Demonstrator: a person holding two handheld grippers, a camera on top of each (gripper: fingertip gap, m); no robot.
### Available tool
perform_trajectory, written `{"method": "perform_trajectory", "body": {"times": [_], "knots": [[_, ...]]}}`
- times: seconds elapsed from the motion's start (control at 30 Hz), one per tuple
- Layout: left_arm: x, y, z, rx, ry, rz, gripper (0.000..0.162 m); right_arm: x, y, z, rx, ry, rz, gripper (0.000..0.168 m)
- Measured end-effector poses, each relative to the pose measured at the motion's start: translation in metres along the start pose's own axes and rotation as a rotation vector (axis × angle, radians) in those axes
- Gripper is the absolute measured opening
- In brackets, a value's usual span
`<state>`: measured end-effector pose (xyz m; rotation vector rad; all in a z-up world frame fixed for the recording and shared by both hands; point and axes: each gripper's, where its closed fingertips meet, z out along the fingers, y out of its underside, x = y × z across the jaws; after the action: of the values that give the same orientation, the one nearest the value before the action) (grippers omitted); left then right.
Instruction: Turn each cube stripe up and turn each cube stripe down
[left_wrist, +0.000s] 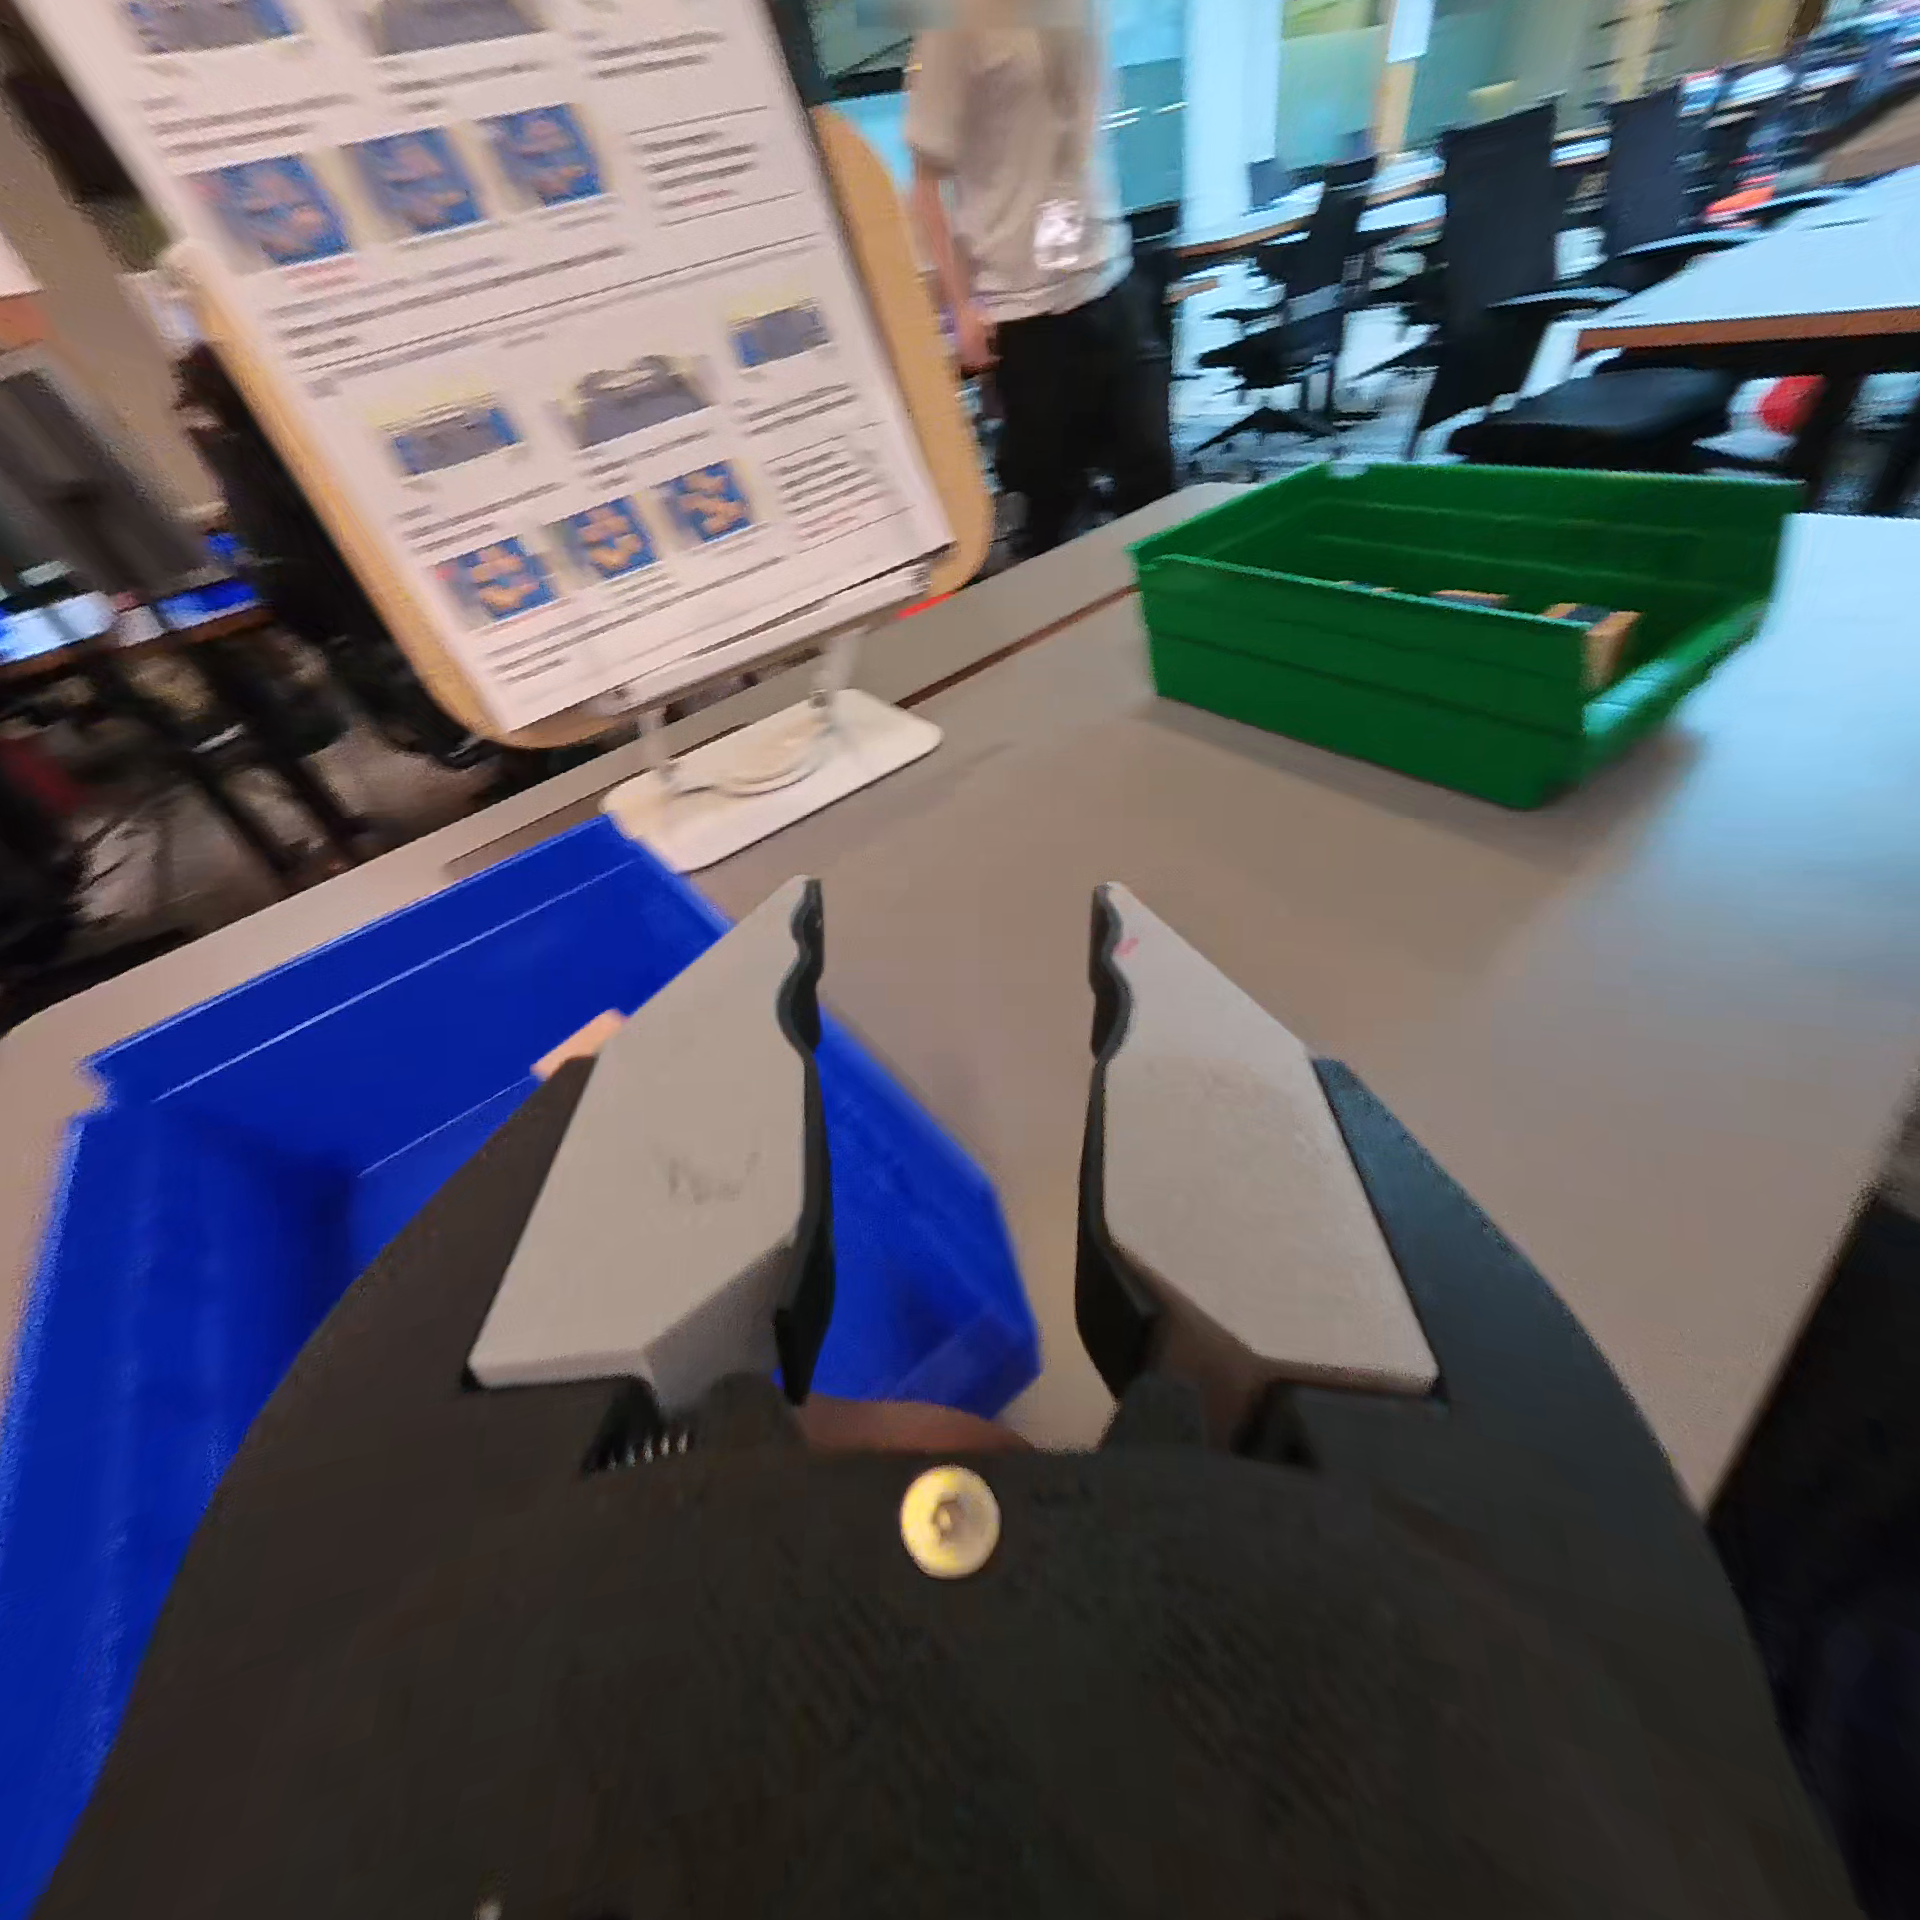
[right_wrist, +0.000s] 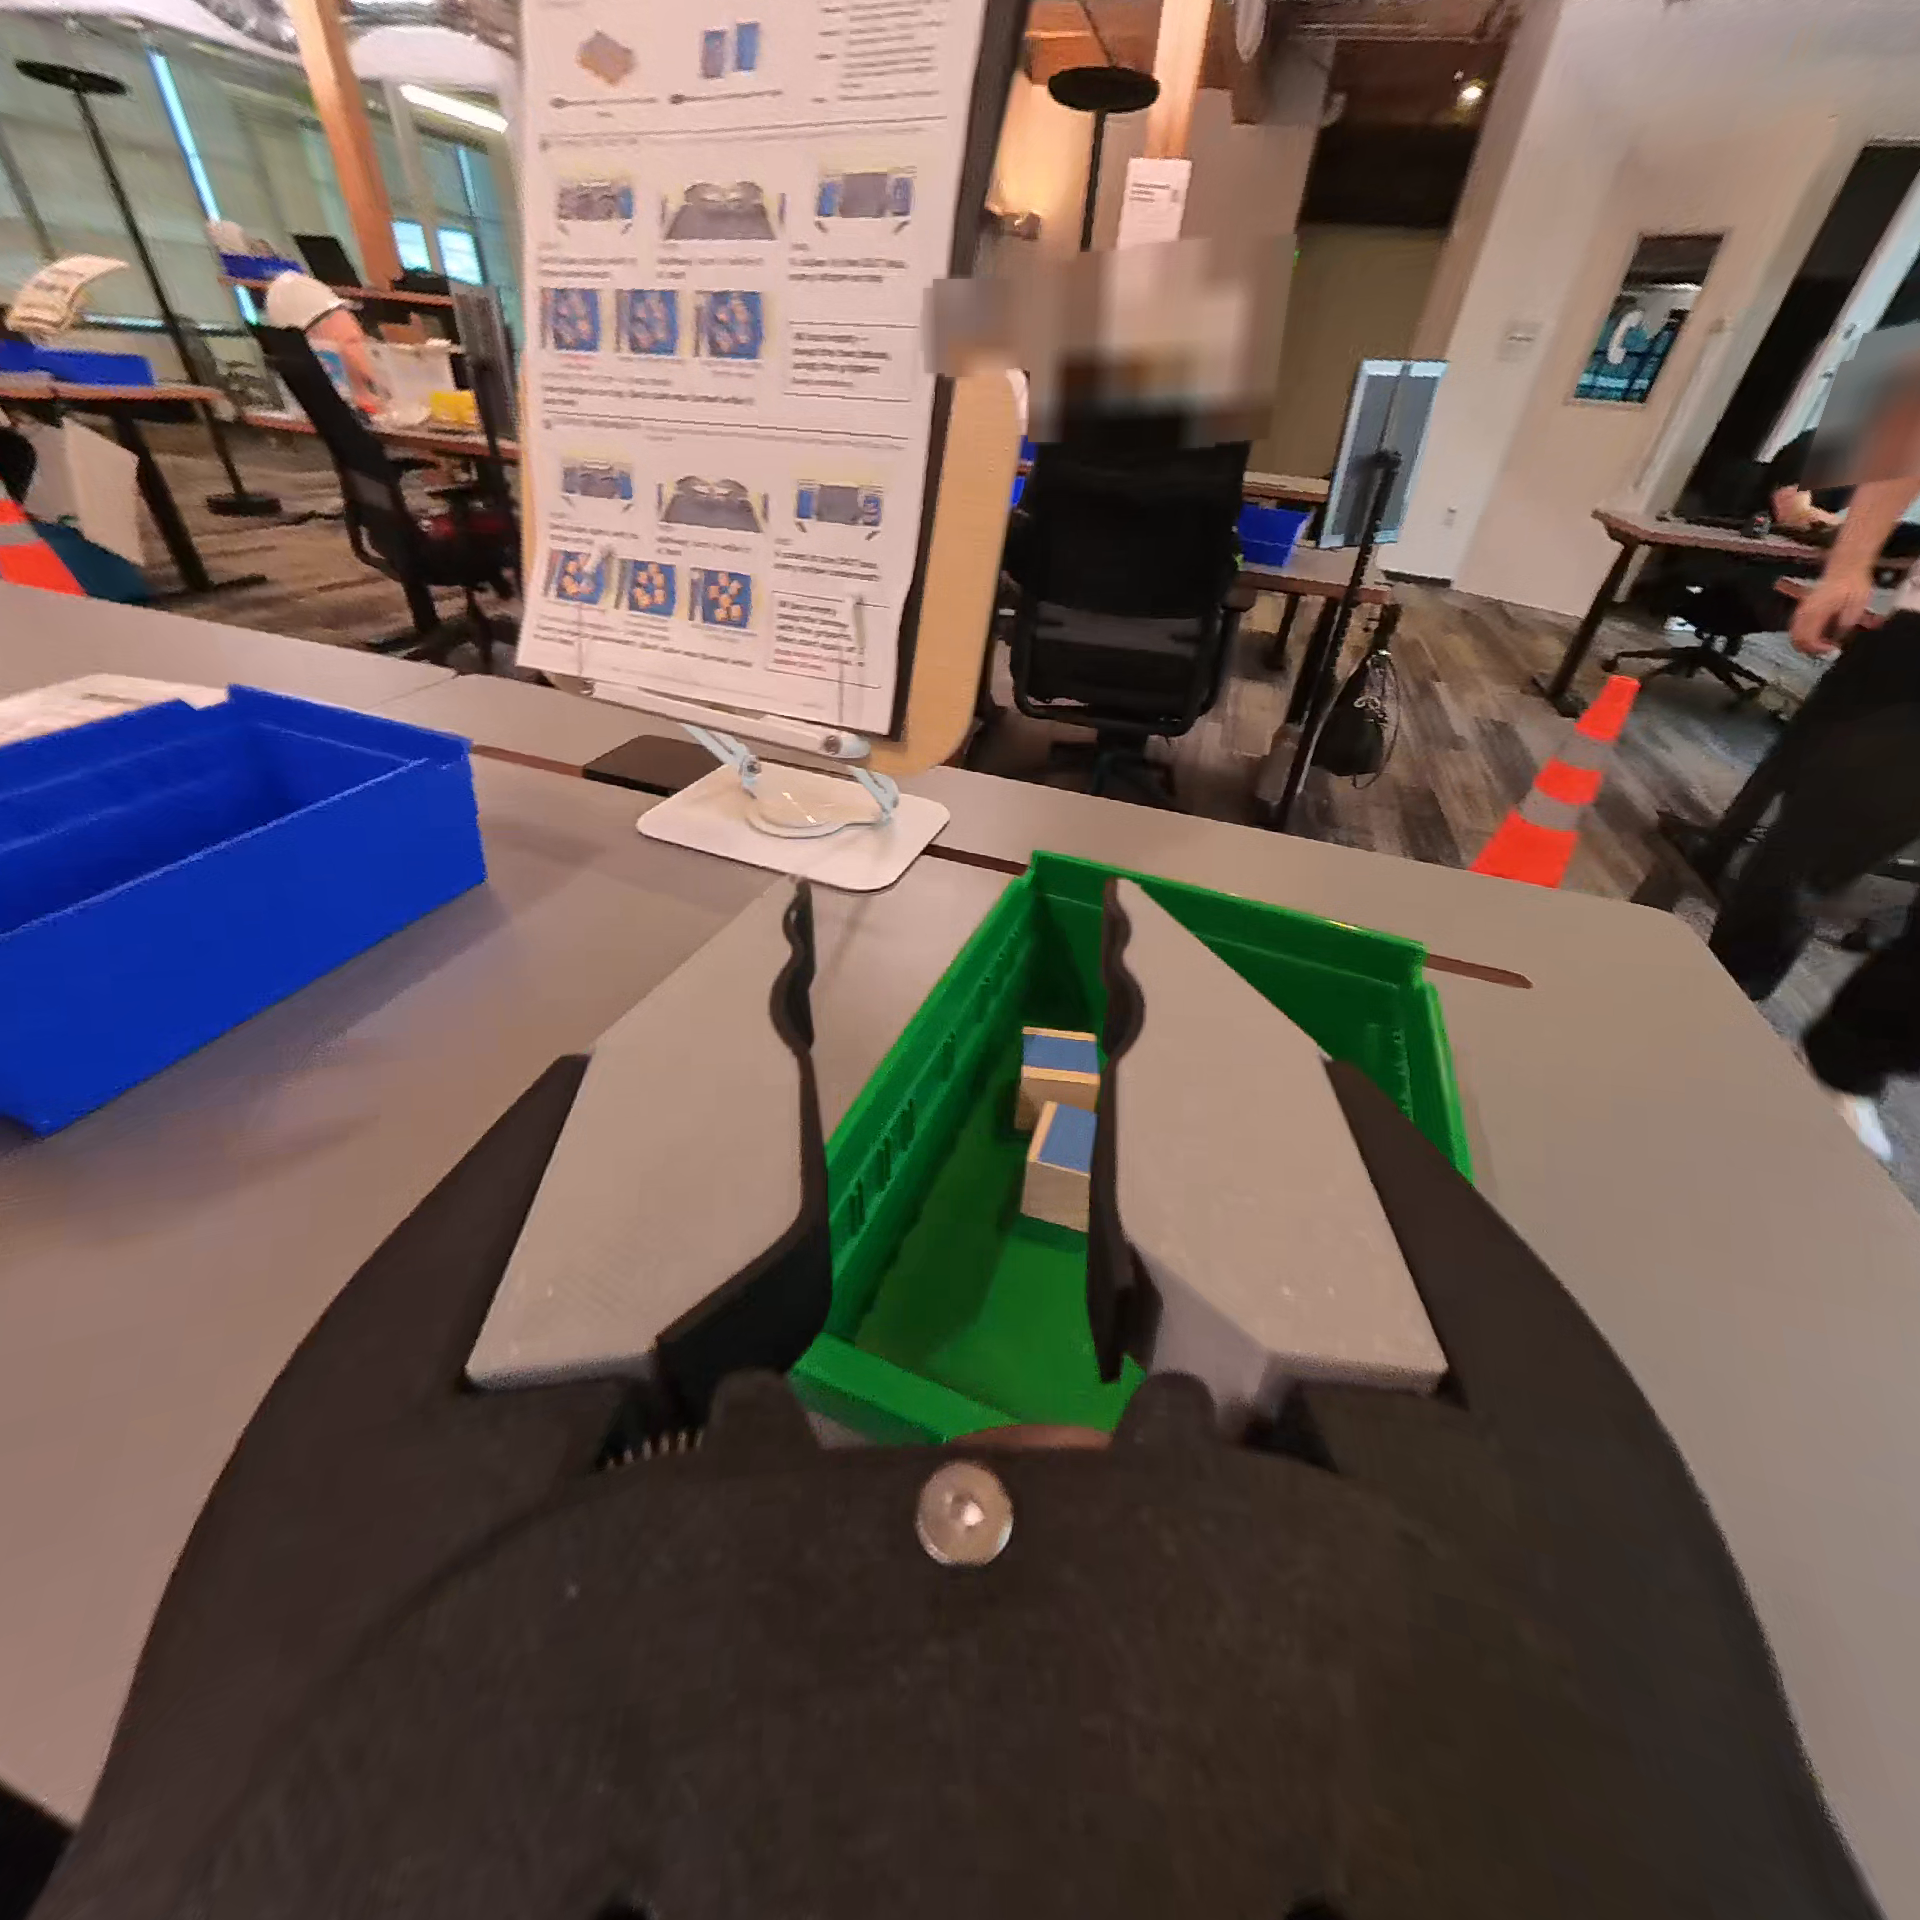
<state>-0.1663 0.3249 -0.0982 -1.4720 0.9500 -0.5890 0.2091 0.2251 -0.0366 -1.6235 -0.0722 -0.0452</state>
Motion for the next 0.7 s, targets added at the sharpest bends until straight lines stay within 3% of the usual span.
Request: {"method": "perform_trajectory", "body": {"times": [0.17, 0.7], "knots": [[-0.046, 0.017, -0.005, -0.02, -0.133, -0.078, 0.05, -0.023, 0.0, 0.003, -0.027, -0.025, -0.073, 0.053], [-0.083, 0.042, -0.004, -0.032, -0.199, -0.196, 0.053, -0.082, 0.009, 0.019, -0.068, -0.126, -0.192, 0.058]]}}
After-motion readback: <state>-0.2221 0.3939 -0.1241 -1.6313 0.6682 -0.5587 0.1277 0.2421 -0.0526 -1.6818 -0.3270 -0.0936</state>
